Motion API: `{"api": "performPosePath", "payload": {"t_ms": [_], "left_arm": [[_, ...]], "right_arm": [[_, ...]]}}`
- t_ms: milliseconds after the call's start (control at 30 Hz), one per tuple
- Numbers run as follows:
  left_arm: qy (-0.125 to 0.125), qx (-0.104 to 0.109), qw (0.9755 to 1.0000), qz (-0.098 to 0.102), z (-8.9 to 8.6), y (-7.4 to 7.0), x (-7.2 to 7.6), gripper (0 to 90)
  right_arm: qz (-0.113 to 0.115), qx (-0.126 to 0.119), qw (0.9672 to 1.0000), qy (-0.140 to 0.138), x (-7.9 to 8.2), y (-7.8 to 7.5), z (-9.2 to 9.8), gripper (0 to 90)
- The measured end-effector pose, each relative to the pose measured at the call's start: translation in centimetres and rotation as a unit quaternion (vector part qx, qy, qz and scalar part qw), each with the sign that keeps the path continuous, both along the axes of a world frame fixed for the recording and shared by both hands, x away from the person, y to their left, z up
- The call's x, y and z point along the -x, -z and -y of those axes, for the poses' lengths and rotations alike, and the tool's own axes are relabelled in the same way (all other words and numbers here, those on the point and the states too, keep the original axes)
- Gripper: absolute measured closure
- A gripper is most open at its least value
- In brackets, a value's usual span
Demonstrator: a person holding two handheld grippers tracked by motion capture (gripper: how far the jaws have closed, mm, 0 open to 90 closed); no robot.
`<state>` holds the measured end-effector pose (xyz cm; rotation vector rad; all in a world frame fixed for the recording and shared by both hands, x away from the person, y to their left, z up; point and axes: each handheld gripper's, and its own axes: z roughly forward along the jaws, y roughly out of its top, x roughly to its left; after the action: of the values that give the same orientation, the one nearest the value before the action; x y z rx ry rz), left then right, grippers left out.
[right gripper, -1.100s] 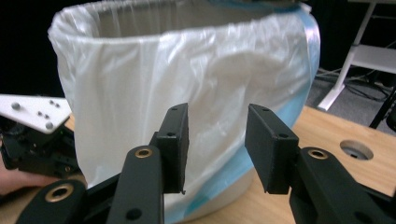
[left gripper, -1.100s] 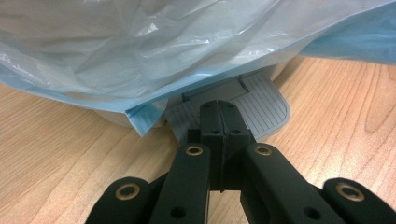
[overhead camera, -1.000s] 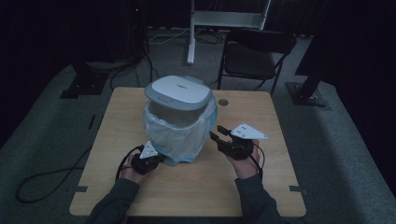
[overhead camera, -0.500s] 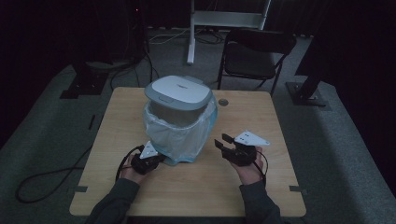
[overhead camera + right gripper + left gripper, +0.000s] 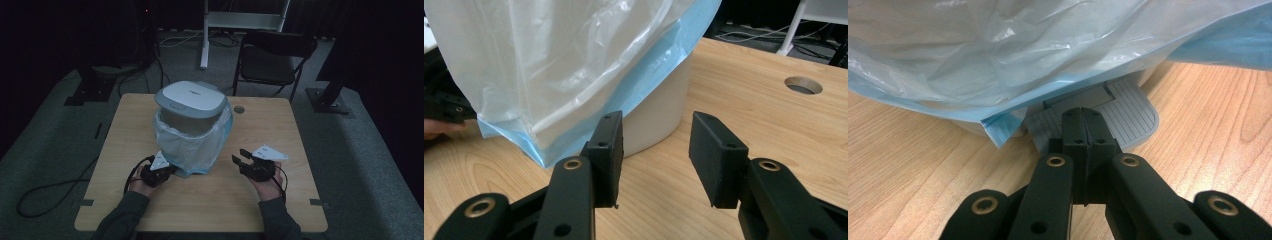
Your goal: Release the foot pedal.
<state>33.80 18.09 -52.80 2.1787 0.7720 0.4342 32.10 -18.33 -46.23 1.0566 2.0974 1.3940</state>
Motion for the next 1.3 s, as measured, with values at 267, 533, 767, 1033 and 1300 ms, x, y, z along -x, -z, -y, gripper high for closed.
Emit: {"api": "performPosePath", "payload": {"t_ms": [267, 533, 767, 1033, 1300], "left_arm": [[-0.003, -0.001, 1.0000, 0.002, 0.1, 0.0, 0.1, 90.0], [-0.009, -0.005, 0.9999, 0.009, 0.2, 0.0, 0.3, 90.0], [-0.009, -0.002, 0.9999, 0.011, 0.2, -0.1, 0.4, 90.0], [-0.012, 0.009, 0.9998, 0.017, 0.1, -0.4, 0.5, 90.0], [-0.014, 0.029, 0.9994, 0.011, -0.4, -0.4, 0.6, 90.0]], "right_arm": [[-0.004, 0.002, 1.0000, -0.001, -0.2, 0.5, 0.0, 56.1], [-0.013, 0.006, 0.9999, -0.007, -0.6, 1.3, -0.4, 56.0], [-0.012, 0.004, 0.9999, -0.004, -0.7, 1.2, -0.2, 55.9], [-0.011, 0.005, 0.9999, -0.003, -0.6, 1.1, -0.3, 55.9], [-0.011, 0.005, 0.9999, -0.002, -0.6, 1.1, -0.2, 55.9]]}}
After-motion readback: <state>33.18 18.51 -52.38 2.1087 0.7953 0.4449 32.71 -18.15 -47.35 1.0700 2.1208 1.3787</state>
